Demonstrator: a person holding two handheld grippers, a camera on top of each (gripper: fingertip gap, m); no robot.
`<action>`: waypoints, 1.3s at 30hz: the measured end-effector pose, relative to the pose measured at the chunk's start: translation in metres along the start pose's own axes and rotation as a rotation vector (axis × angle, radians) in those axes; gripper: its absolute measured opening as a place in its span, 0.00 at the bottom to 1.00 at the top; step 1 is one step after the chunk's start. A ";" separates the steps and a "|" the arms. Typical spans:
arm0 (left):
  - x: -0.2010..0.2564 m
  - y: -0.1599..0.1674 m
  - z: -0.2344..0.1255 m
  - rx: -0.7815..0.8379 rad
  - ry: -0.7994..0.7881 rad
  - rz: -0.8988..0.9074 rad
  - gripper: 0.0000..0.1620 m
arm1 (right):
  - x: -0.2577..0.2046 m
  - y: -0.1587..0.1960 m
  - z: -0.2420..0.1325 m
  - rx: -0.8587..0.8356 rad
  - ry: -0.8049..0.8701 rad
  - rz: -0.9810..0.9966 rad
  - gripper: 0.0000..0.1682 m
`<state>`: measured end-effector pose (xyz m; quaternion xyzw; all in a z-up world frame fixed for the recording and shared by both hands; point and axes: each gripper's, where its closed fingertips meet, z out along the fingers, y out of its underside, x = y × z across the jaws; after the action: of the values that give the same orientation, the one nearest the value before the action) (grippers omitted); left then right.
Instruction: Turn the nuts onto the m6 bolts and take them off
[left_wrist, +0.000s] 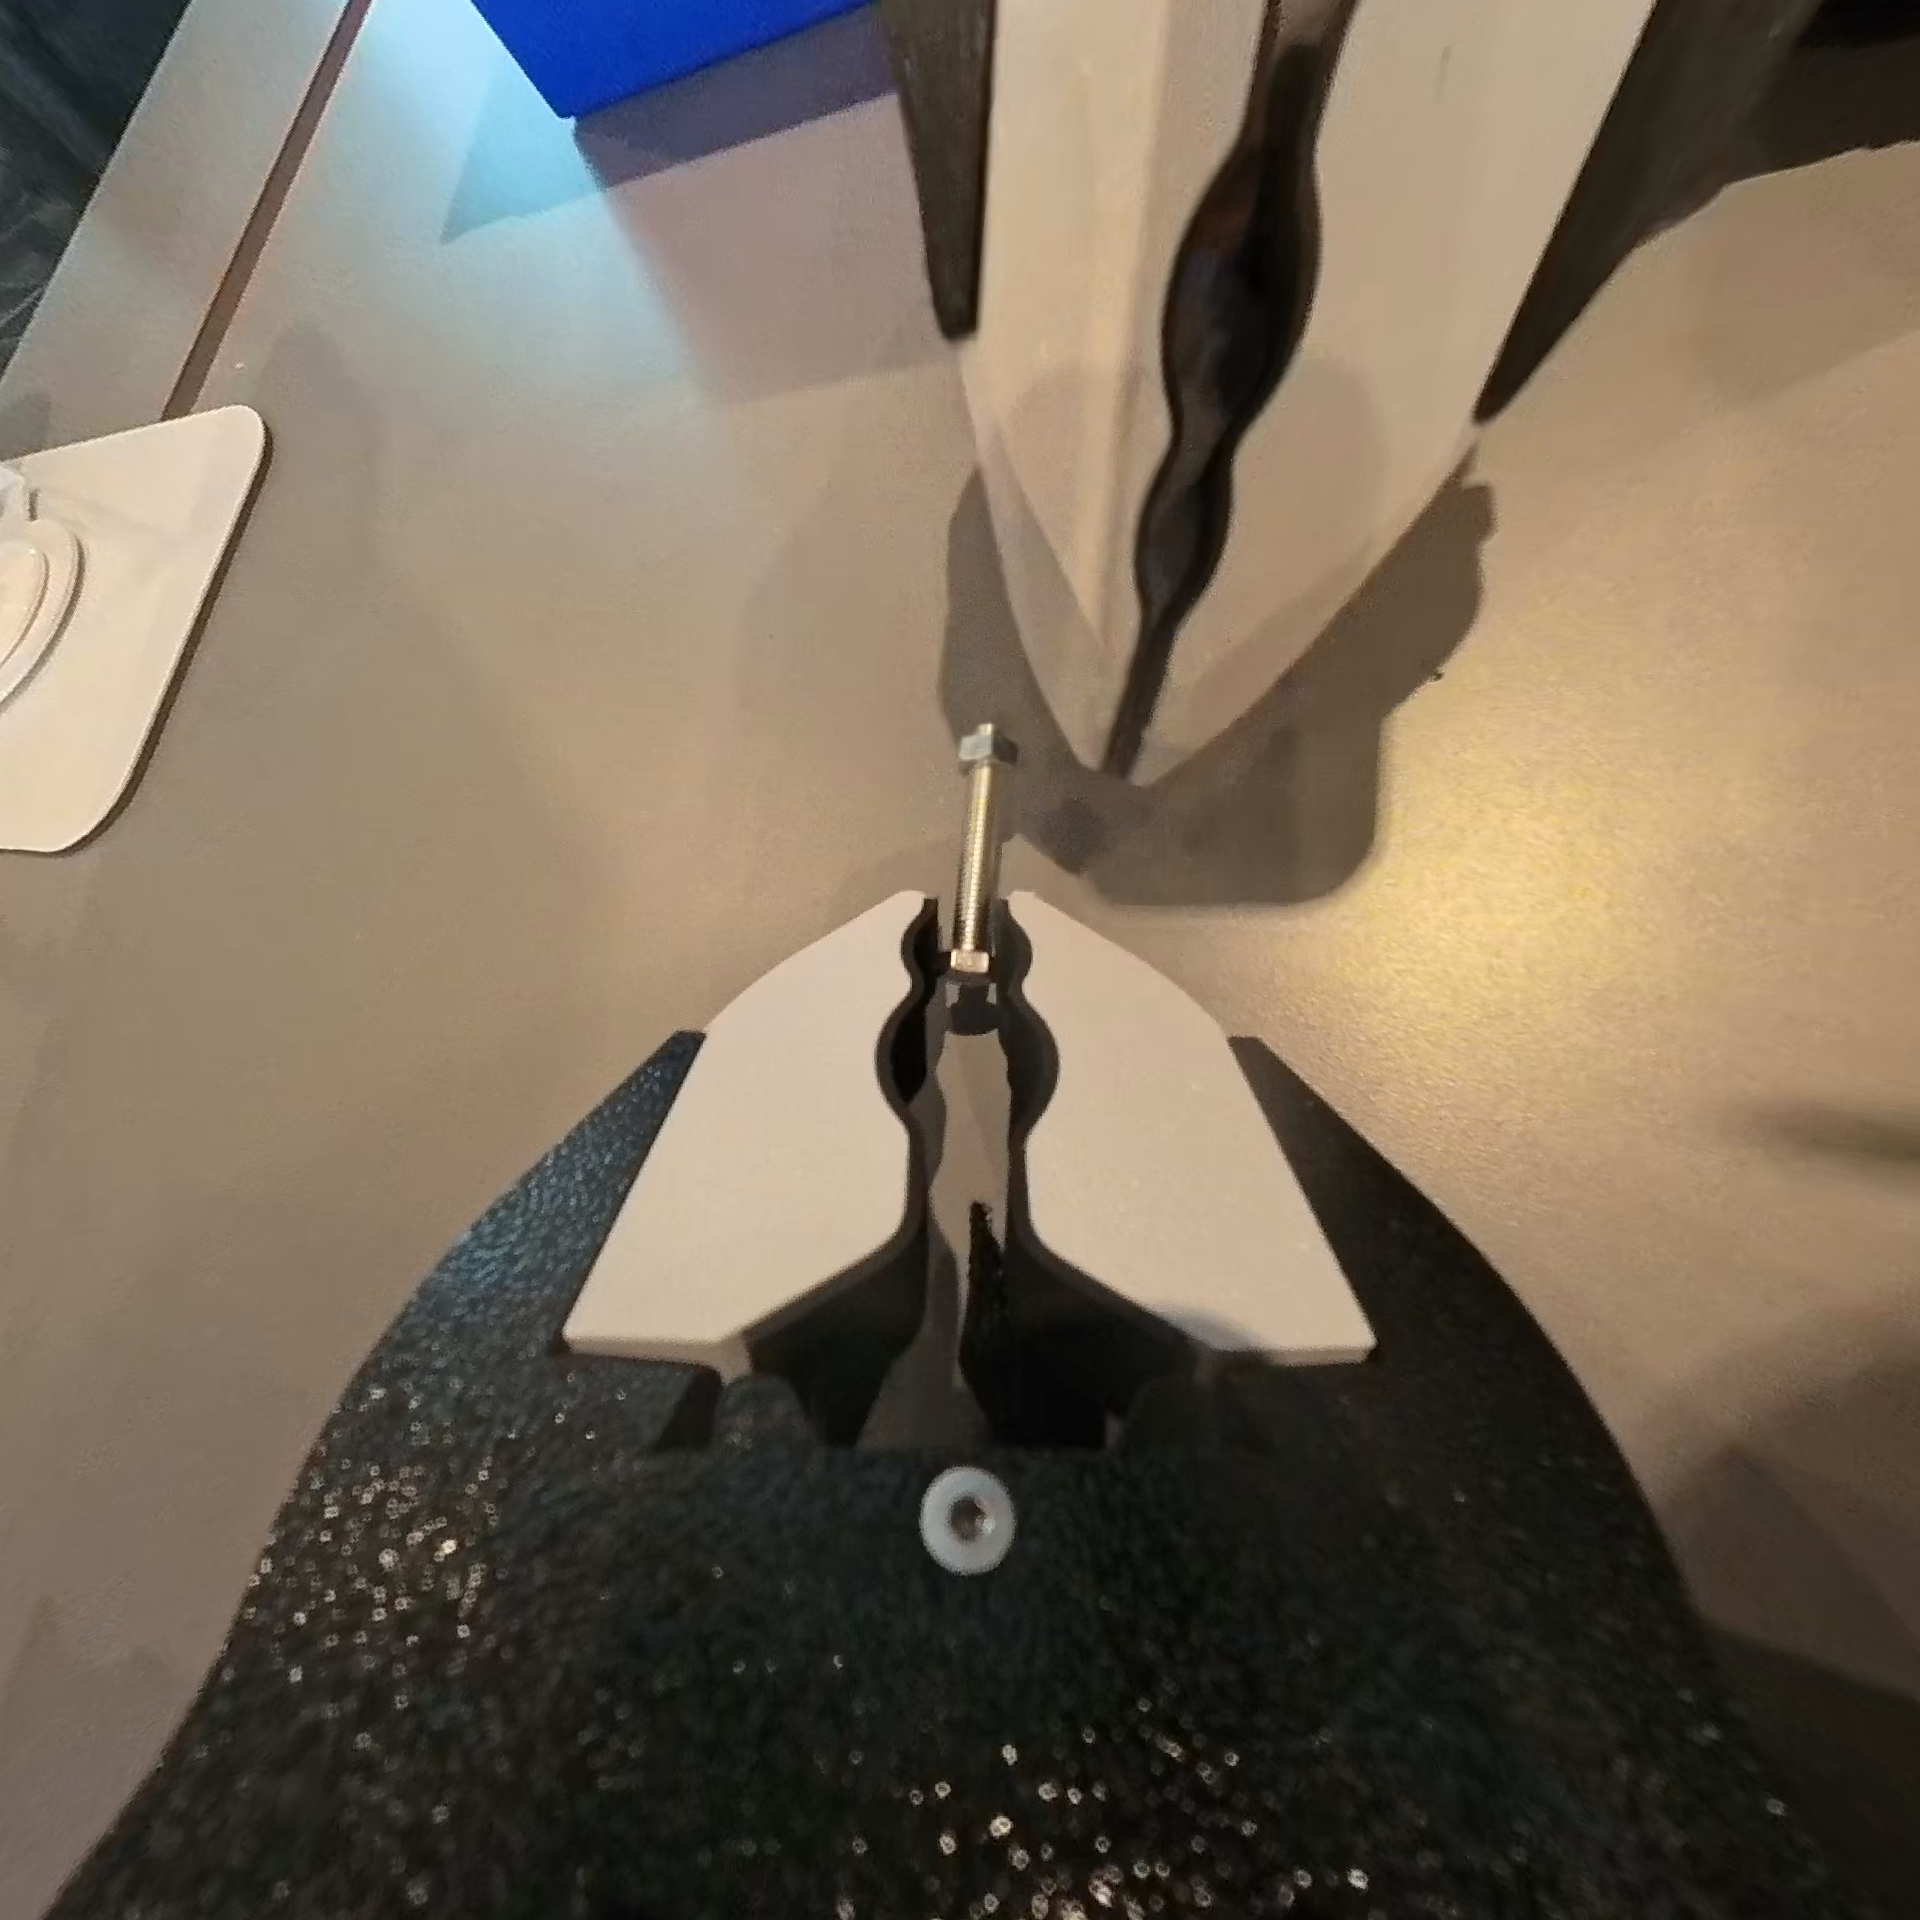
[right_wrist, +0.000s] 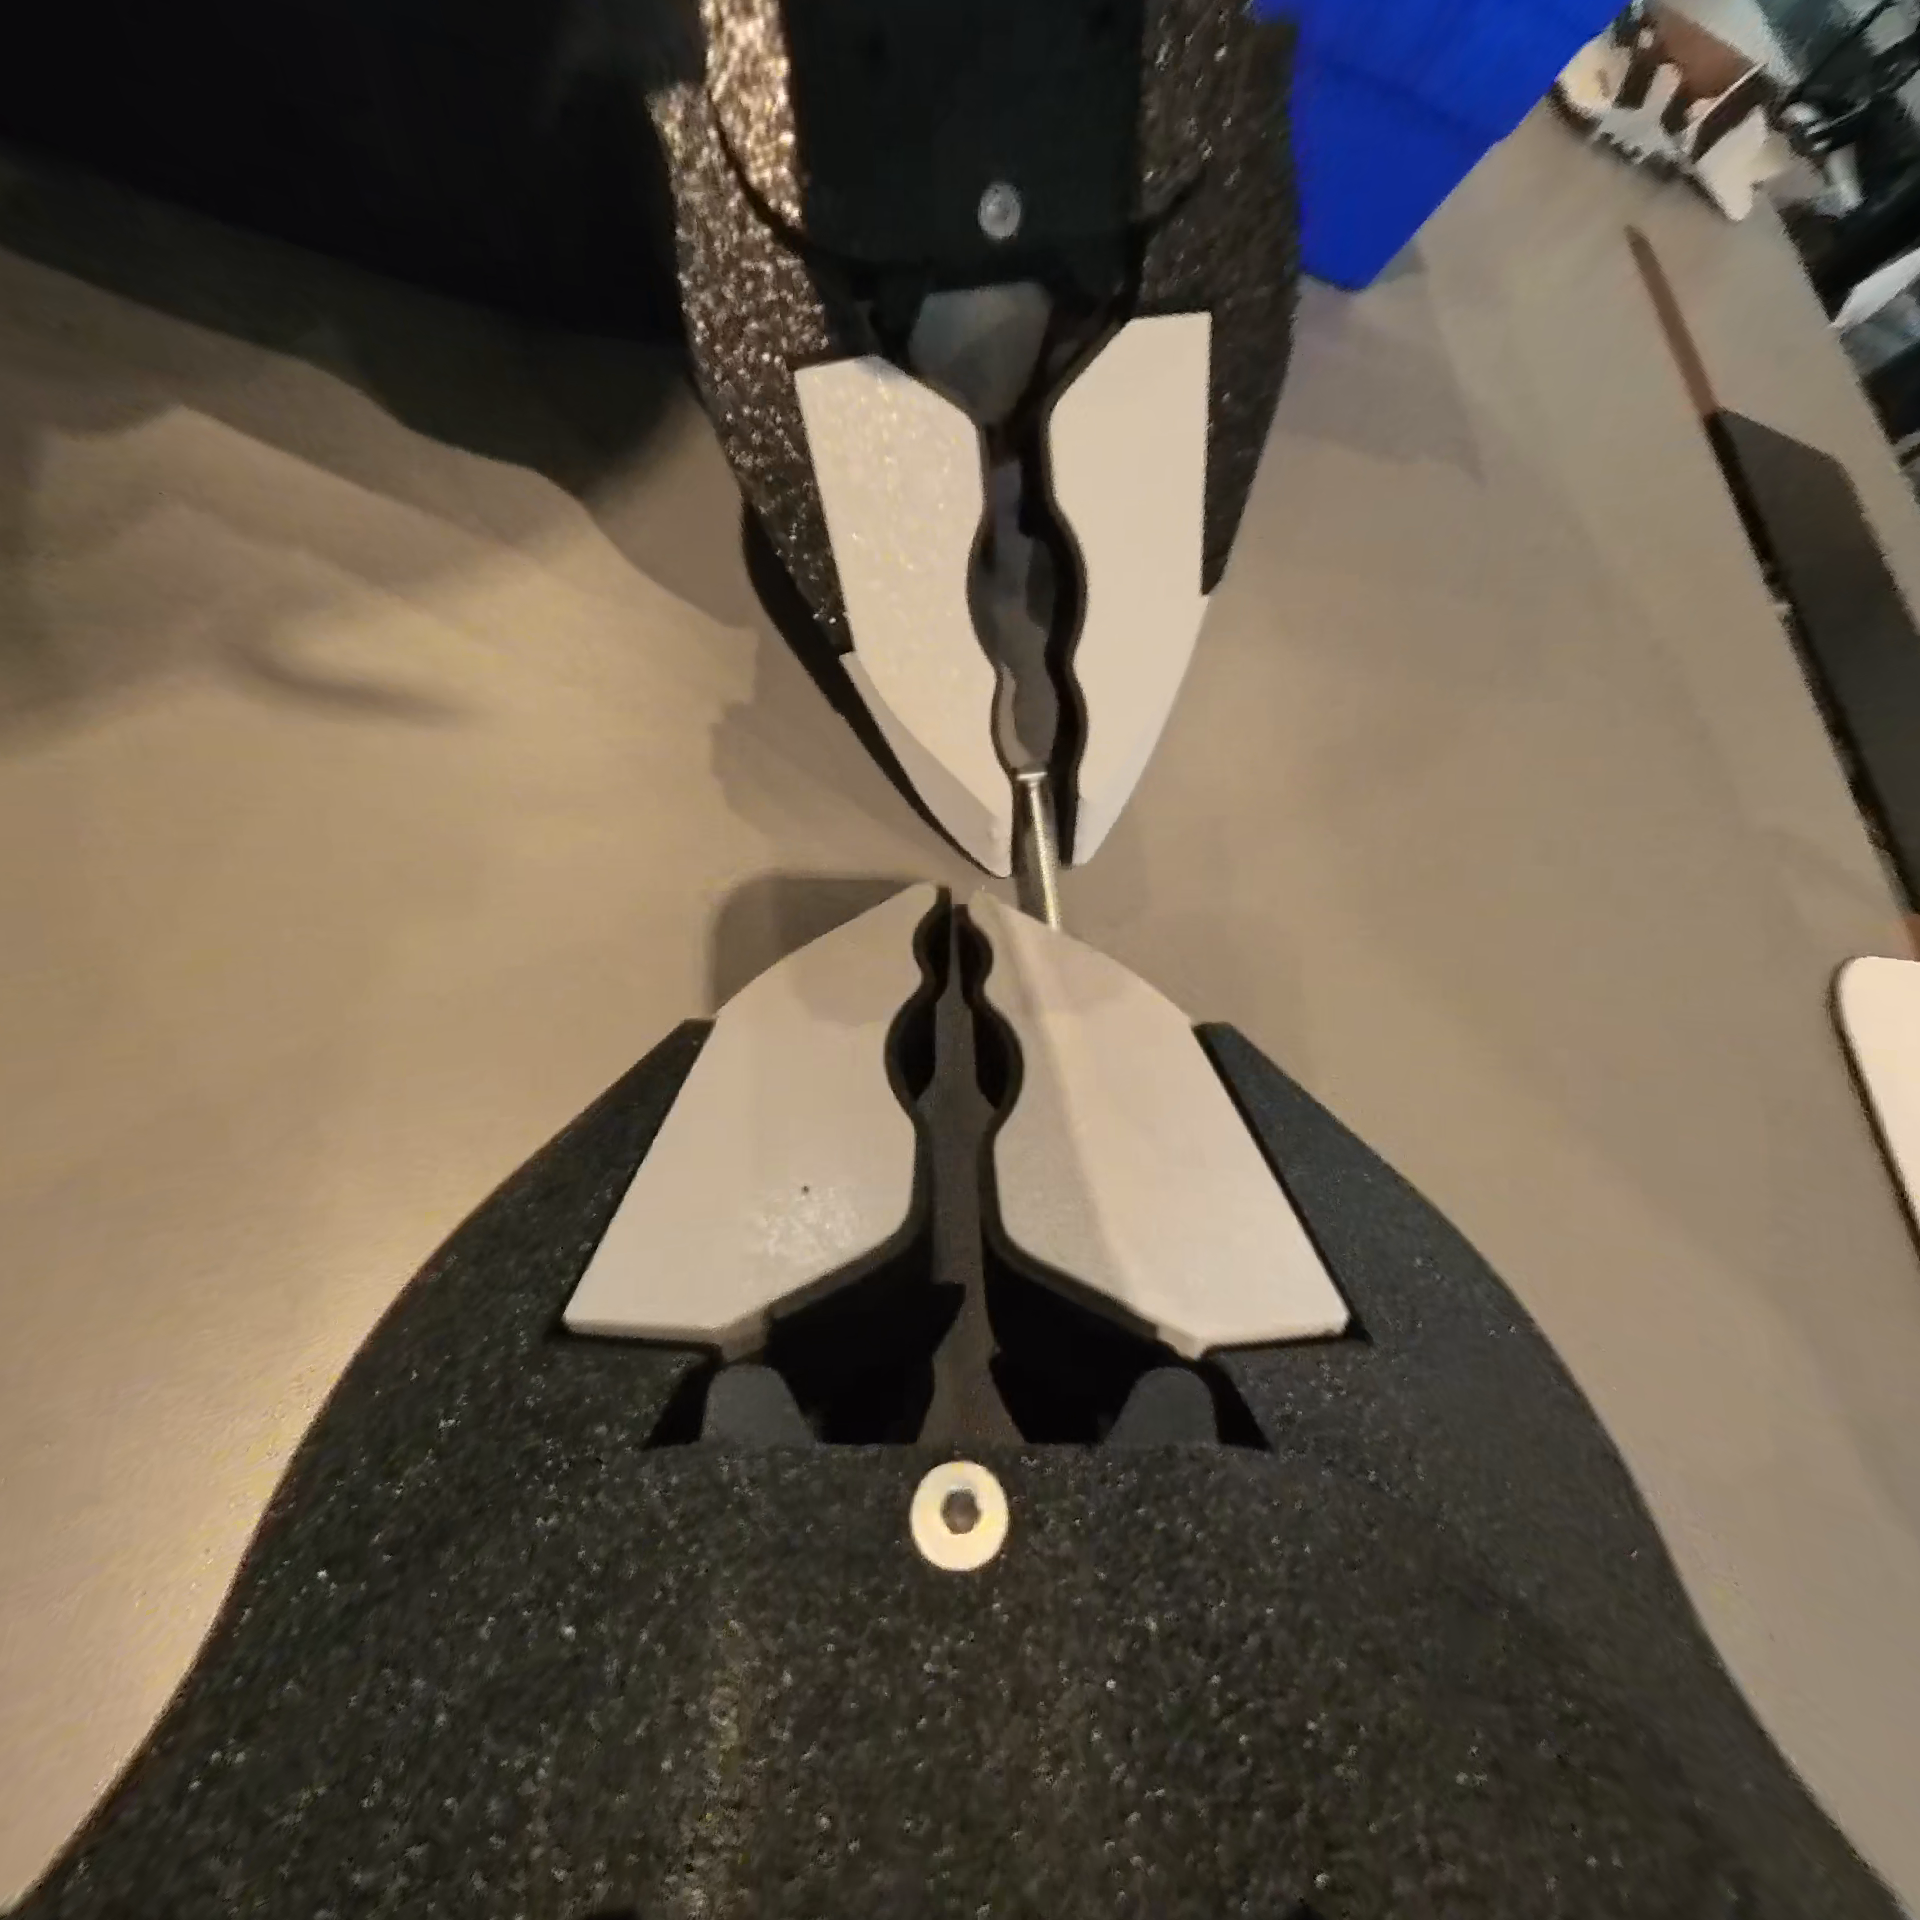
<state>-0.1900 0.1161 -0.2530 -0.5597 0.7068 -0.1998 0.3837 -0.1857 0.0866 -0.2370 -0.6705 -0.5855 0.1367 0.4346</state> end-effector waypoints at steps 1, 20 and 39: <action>0.000 0.000 0.000 0.000 0.000 0.000 0.06 | 0.003 -0.001 -0.001 0.004 0.021 -0.010 0.01; 0.000 0.000 0.000 -0.001 -0.002 0.002 0.06 | 0.007 0.002 0.000 -0.016 0.068 -0.054 0.03; 0.000 0.000 0.000 0.000 0.001 -0.002 0.06 | 0.015 0.005 0.002 -0.036 0.140 -0.098 0.13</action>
<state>-0.1905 0.1161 -0.2533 -0.5603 0.7065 -0.2005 0.3832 -0.1795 0.1009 -0.2369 -0.6567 -0.5881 0.0573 0.4687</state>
